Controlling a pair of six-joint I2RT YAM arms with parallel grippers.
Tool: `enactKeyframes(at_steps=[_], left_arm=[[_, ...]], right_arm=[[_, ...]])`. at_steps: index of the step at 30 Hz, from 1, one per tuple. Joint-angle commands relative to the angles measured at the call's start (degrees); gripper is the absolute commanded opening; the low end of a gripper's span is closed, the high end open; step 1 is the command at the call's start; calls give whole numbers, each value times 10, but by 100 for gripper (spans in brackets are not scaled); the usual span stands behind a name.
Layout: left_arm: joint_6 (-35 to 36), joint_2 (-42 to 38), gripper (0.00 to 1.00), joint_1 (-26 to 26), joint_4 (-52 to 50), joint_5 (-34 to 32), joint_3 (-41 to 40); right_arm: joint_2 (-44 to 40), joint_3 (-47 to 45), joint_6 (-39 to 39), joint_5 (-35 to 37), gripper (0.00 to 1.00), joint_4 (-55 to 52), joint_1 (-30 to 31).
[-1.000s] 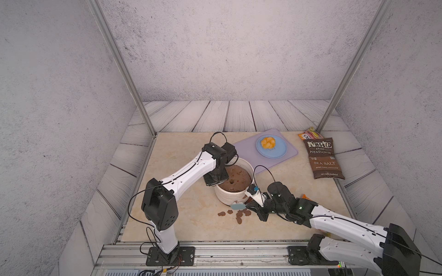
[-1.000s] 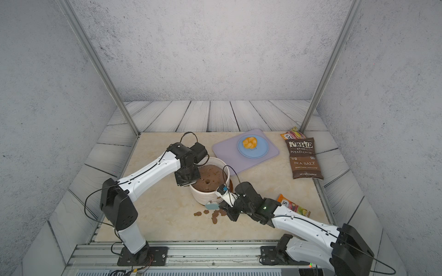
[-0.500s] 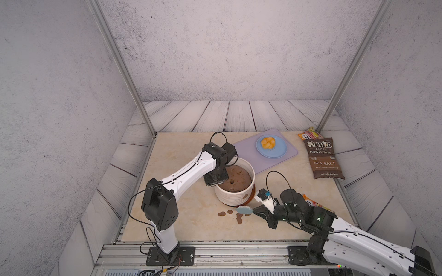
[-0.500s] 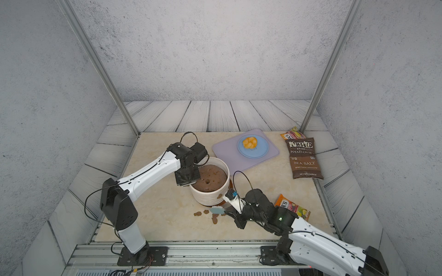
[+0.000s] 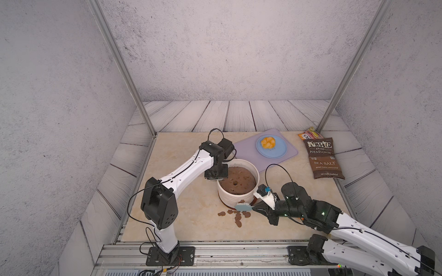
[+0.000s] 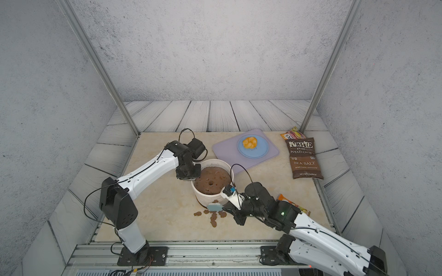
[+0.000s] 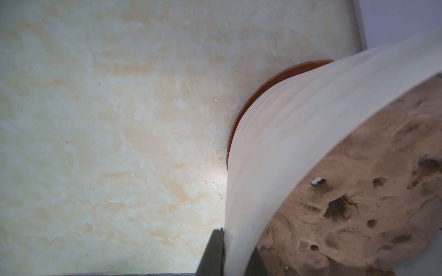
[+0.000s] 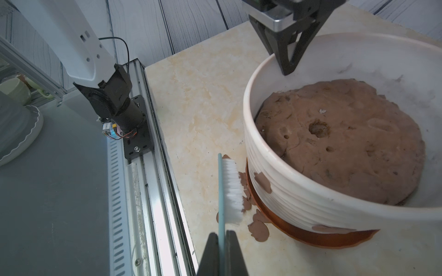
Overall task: Scrub the dried mud off the ceramic pot
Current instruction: Rotate the pot on the tray.
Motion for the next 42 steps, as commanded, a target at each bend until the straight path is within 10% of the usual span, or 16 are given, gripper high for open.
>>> enactKeyframes(at_steps=[1, 42], left_arm=[[85, 12, 16, 24, -6, -13, 7], [142, 51, 17, 50, -12, 33, 42]], right_arm=[[17, 22, -36, -18, 0, -22, -10], [157, -42, -9, 20, 0, 107, -31]])
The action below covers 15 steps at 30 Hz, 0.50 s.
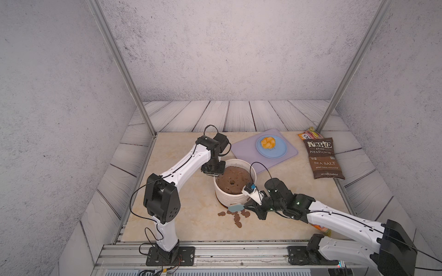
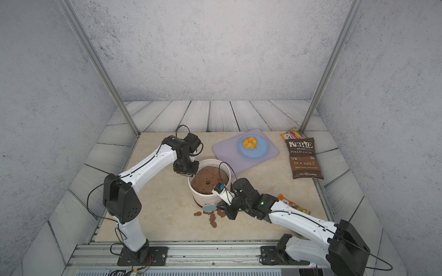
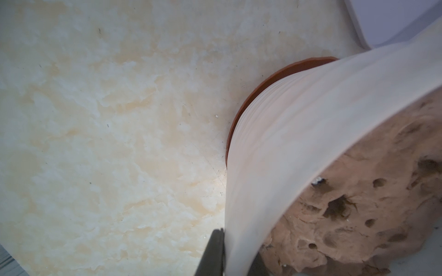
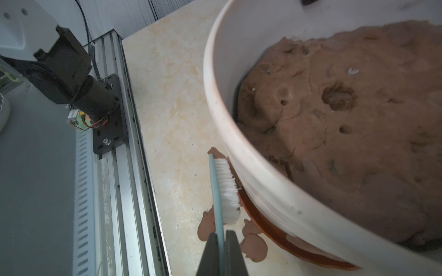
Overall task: Scrub the dried mud off the ceramic pot
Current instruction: Rotate the pot on the tray.
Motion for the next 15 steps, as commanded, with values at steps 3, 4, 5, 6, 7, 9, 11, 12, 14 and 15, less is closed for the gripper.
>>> enactKeyframes(at_steps=[3, 4, 5, 6, 7, 9, 11, 12, 14, 15], left_arm=[[10, 18, 17, 11, 5, 3, 5], [11, 20, 17, 13, 4, 2, 7], [12, 21, 17, 15, 3, 3, 8], [14, 21, 17, 17, 3, 3, 9], [15, 21, 17, 18, 3, 3, 9], [18, 22, 17, 19, 3, 1, 9], [20, 22, 17, 21, 3, 0, 8], [20, 22, 17, 21, 4, 0, 7], [21, 22, 17, 22, 4, -2, 7], [22, 22, 17, 22, 4, -5, 7]], right_arm=[[-12, 8, 0, 14, 0, -52, 7], [-16, 15, -4, 8, 0, -68, 10], [-21, 22, -7, 1, 0, -82, 14], [-25, 28, -11, -5, 0, -96, 15], [-32, 34, -12, -10, 0, -108, 16], [-45, 44, -12, -21, 0, -127, 18], [-59, 55, -7, -28, 0, -140, 18], [-66, 60, -5, -31, 0, -144, 18], [-77, 69, -3, -34, 0, -152, 18], [-82, 74, -3, -34, 0, -155, 18]])
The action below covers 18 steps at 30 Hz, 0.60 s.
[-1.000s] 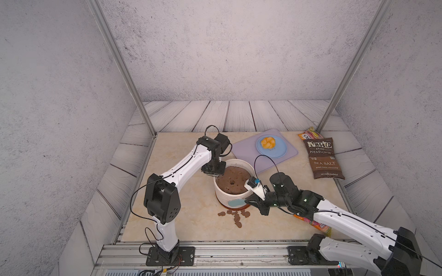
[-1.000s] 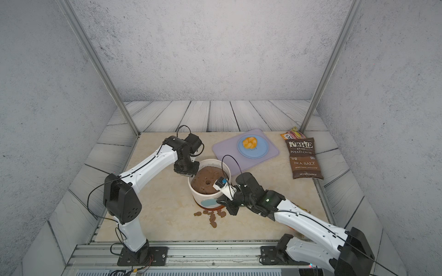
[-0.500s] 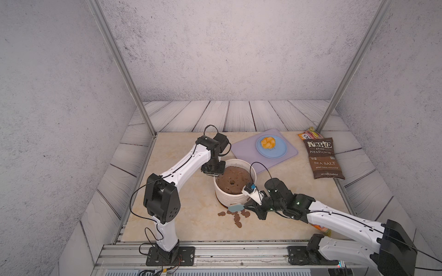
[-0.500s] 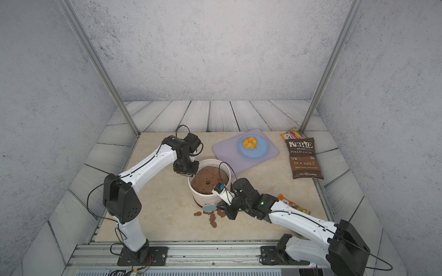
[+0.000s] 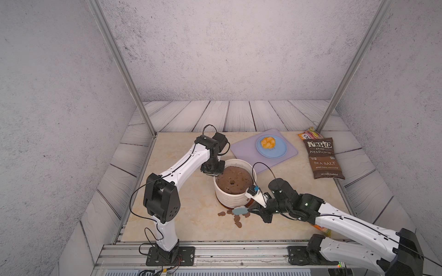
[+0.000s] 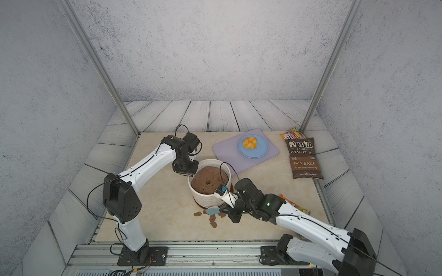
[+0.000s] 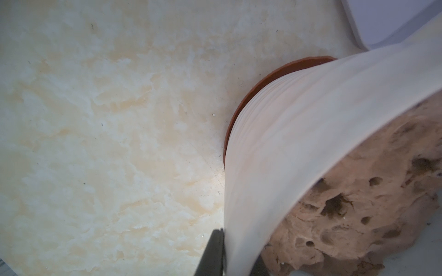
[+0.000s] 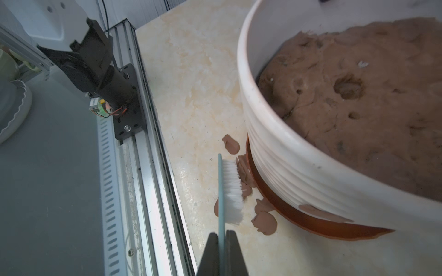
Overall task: Scrub the dried mud off the ceramic pot
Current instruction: Rotate the pot on the tray.
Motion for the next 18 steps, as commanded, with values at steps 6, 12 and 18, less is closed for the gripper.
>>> enactKeyframes(at_steps=[6, 12, 18], left_arm=[[29, 24, 17, 13, 1, -38, 11], [46, 27, 17, 17, -2, -42, 13], [92, 33, 17, 21, -3, -69, 18]], right_arm=[[-22, 45, -4, -24, 0, -44, 3], [-16, 61, 12, -31, 0, -35, 2], [-16, 51, 19, -36, 0, -13, 3]])
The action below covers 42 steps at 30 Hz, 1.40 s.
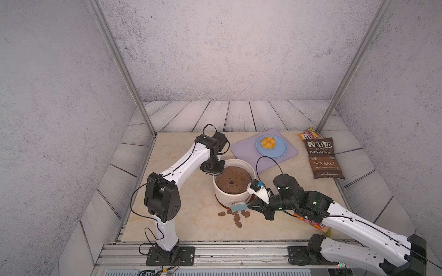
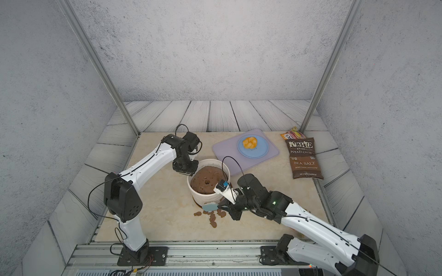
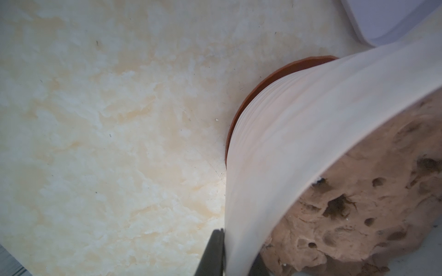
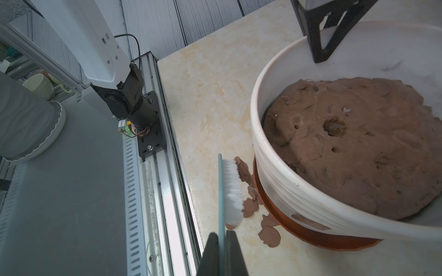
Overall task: Scrub the dried mud off the ceramic pot
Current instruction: Rotate the pot on the tray.
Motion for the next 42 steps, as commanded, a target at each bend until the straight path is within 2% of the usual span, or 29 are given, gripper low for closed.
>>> enactKeyframes(at_steps=[1, 6, 16, 26, 30, 33, 35, 37, 42], left_arm=[[55, 25, 17, 18, -1, -59, 8], [122, 30, 17, 22, 5, -59, 23], [200, 49, 17, 30, 24, -45, 68], [205, 58, 24, 30, 21, -35, 96], [182, 54, 33, 29, 6, -23, 108], [149, 51, 46, 30, -17, -26, 118], [109, 52, 58, 30, -41, -30, 131], [53, 53, 66, 30, -66, -30, 144], [-106, 18, 72, 27, -69, -21, 105]], right_arm=[[1, 0, 6, -17, 0, 12, 3], [12, 7, -7, -15, 0, -5, 2], [41, 29, -24, -12, 0, -35, 2], [40, 33, -24, -1, 0, -45, -1], [45, 30, -24, -7, 0, -39, -4], [49, 29, -26, -12, 0, -34, -7], [50, 28, -28, -14, 0, -31, -8], [49, 24, -31, -15, 0, -28, -10], [47, 14, -36, -20, 0, -15, -20]])
